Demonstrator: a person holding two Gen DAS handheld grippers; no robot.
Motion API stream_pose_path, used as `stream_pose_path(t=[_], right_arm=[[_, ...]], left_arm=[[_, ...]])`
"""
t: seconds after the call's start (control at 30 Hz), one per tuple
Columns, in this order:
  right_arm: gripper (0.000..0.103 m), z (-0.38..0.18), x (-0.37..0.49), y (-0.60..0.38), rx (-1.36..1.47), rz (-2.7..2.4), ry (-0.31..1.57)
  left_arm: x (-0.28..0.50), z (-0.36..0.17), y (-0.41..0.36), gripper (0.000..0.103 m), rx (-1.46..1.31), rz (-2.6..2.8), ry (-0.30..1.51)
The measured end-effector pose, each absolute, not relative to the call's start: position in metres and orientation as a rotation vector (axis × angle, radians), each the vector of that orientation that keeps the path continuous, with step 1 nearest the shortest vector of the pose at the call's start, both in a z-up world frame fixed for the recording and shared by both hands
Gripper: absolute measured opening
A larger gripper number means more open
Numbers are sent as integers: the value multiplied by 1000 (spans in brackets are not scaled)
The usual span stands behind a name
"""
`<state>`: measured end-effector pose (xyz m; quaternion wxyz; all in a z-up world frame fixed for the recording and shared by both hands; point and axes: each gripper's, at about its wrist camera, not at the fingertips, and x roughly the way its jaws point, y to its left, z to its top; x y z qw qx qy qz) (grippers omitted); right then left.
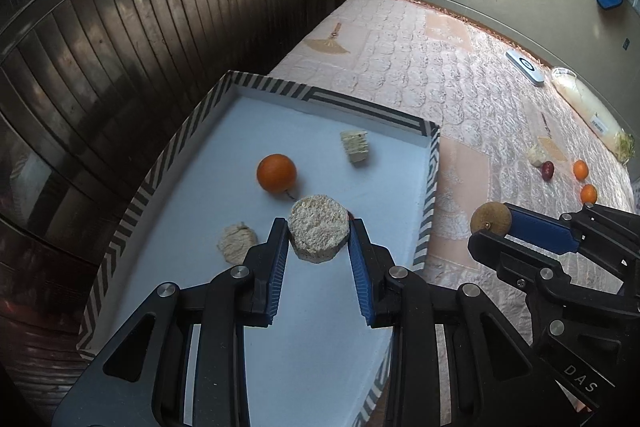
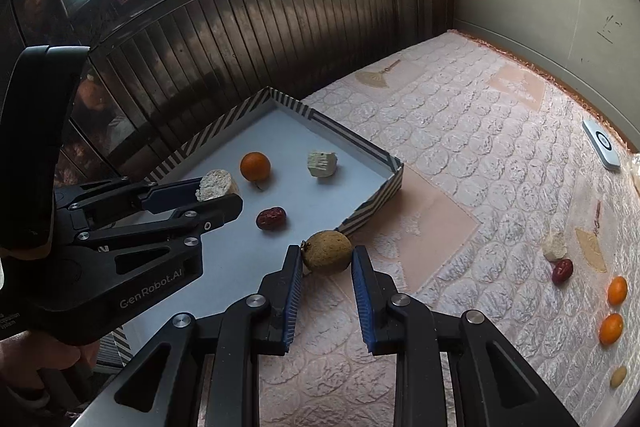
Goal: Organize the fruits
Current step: 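Carry the pale cake and the brown pear over the striped tray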
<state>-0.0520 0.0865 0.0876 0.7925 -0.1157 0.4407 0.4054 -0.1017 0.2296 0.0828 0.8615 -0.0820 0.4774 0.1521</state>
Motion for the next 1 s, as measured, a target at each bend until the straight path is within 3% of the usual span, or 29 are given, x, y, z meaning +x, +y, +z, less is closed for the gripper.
stream_pose_path(t=[1.0], right_arm=[[24, 35, -70, 176, -390, 1011, 1057]], left_arm=[[-147, 38, 282, 30, -300, 429, 1109]])
